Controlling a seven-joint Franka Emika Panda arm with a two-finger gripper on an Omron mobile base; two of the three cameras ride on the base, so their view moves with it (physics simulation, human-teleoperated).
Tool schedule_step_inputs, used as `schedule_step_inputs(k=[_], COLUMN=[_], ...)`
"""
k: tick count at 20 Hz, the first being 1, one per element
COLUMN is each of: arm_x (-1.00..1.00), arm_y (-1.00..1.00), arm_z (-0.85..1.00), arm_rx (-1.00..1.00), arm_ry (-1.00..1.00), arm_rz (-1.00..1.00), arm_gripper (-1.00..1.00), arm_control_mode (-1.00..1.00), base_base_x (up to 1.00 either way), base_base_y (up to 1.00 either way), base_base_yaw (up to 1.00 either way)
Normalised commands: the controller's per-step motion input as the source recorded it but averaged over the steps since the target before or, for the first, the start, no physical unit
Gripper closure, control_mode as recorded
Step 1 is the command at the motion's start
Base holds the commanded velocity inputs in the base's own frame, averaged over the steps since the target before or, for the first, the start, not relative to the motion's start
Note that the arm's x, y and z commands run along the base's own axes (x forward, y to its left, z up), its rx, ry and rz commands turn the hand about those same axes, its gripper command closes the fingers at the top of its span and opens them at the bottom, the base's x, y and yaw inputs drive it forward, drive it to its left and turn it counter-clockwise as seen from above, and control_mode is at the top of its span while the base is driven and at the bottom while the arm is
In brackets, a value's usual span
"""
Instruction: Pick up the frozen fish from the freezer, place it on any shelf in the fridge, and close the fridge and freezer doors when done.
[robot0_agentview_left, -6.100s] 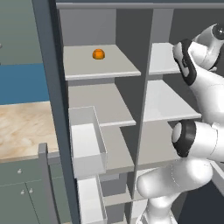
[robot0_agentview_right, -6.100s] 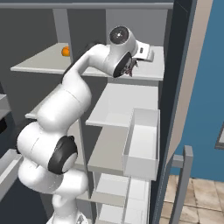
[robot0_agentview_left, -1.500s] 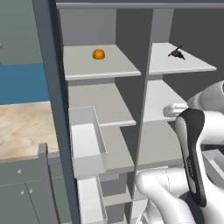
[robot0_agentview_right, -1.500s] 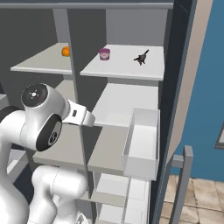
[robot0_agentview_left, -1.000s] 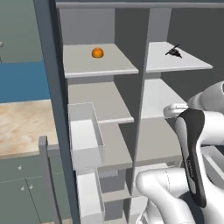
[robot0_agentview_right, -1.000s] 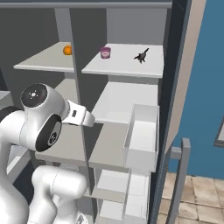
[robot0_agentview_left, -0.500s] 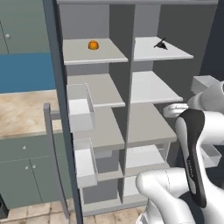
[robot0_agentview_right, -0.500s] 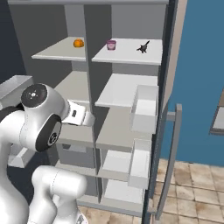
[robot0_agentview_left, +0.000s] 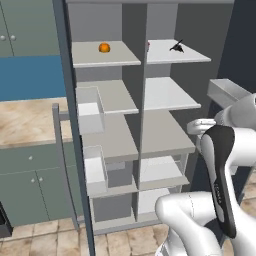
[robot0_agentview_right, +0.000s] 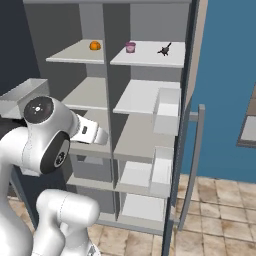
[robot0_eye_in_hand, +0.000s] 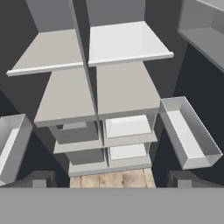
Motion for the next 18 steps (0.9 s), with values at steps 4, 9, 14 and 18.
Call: schedule_step_inputs(k=[4,9,14,18], arm_x=[0.00,-0.06,-0.32,-0.53], arm_y=[0.00,0.00,0.00,0.00], arm_z=[0.00,0.00,0.00,0.00], arm_rx=[0.00,0.00,0.00,0.00], arm_ry=[0.00,0.00,0.00,0.00], arm_rz=[0.00,0.00,0.00,0.00], arm_gripper=[-1.00,-1.00,-1.00,-1.00], arm_control_mode=[1.00,-1.00,-1.00,-1.00], base_base_x=[-0.03,-0.02,0.00,0.00], base_base_y=[0.00,0.00,0.00,0.00], base_base_yaw=[0.00,0.00,0.00,0.00])
